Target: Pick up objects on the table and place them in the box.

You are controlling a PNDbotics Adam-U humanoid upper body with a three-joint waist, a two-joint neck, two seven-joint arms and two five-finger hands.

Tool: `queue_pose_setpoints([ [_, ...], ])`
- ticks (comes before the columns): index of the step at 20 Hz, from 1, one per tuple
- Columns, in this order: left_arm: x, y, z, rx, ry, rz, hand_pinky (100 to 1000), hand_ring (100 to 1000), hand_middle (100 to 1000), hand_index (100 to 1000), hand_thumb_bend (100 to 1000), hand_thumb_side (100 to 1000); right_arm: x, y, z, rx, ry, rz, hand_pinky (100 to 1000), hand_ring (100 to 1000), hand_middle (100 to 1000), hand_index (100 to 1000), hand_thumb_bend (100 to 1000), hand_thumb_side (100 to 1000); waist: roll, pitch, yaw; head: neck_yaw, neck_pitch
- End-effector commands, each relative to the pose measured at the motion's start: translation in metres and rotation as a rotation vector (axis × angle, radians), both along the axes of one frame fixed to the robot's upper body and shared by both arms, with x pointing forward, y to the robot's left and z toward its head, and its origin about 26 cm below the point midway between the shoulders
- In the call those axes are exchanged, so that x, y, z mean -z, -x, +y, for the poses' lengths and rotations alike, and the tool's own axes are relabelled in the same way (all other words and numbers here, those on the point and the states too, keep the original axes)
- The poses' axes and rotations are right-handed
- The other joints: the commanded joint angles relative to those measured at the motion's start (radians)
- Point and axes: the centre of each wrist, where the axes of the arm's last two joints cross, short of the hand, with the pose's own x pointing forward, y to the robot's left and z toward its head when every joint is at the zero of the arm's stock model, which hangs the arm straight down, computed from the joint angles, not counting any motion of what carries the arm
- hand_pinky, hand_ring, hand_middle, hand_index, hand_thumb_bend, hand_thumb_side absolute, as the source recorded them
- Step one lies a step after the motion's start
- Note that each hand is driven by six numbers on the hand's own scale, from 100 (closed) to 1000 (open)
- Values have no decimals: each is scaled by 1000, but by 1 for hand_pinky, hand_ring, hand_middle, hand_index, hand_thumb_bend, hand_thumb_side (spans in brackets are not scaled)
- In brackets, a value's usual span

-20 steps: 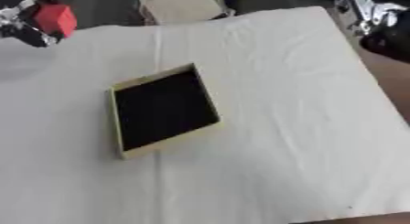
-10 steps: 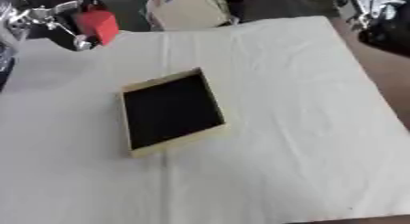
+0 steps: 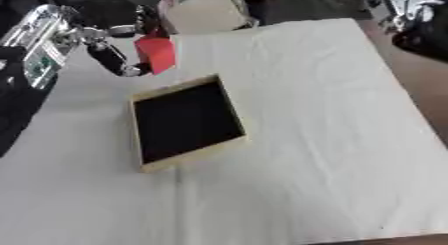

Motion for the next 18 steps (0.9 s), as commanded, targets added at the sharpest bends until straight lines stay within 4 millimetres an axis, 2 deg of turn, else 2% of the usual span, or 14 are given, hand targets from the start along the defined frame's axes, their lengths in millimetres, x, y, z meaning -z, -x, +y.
queue_pose_setpoints([
  [1, -6, 4, -8, 52, -7, -9, 775, 685, 593, 738, 280, 169, -10, 4, 0, -6, 2, -35, 577, 632, 741, 971, 100, 421, -7, -15, 0, 4, 7],
  [9, 13, 9, -30, 133, -14, 41, 783, 711, 621, 764, 316, 182, -10, 4, 1, -12, -1, -38, 577, 632, 741, 971, 100, 420, -14, -9, -4, 9, -5],
  [13, 21, 11, -33, 149, -34, 47, 807, 750, 686, 801, 353, 201, -10, 4, 0, -10, -2, -38, 576, 632, 741, 971, 100, 420, -17, -7, -2, 8, -10],
  [15, 23, 12, -34, 154, -46, 41, 823, 772, 729, 832, 425, 240, -10, 4, 0, -11, -3, -39, 577, 632, 741, 971, 100, 420, -18, -7, 0, 8, -12],
  [17, 24, 12, -34, 158, -54, 35, 837, 792, 767, 858, 549, 313, -10, 4, 0, -11, -3, -38, 577, 632, 740, 971, 100, 420, -18, -7, 2, 7, -13],
  [18, 24, 12, -34, 160, -57, 31, 844, 800, 780, 864, 560, 322, -10, 4, 0, -10, -3, -38, 577, 632, 740, 971, 100, 421, -19, -7, 4, 8, -13],
])
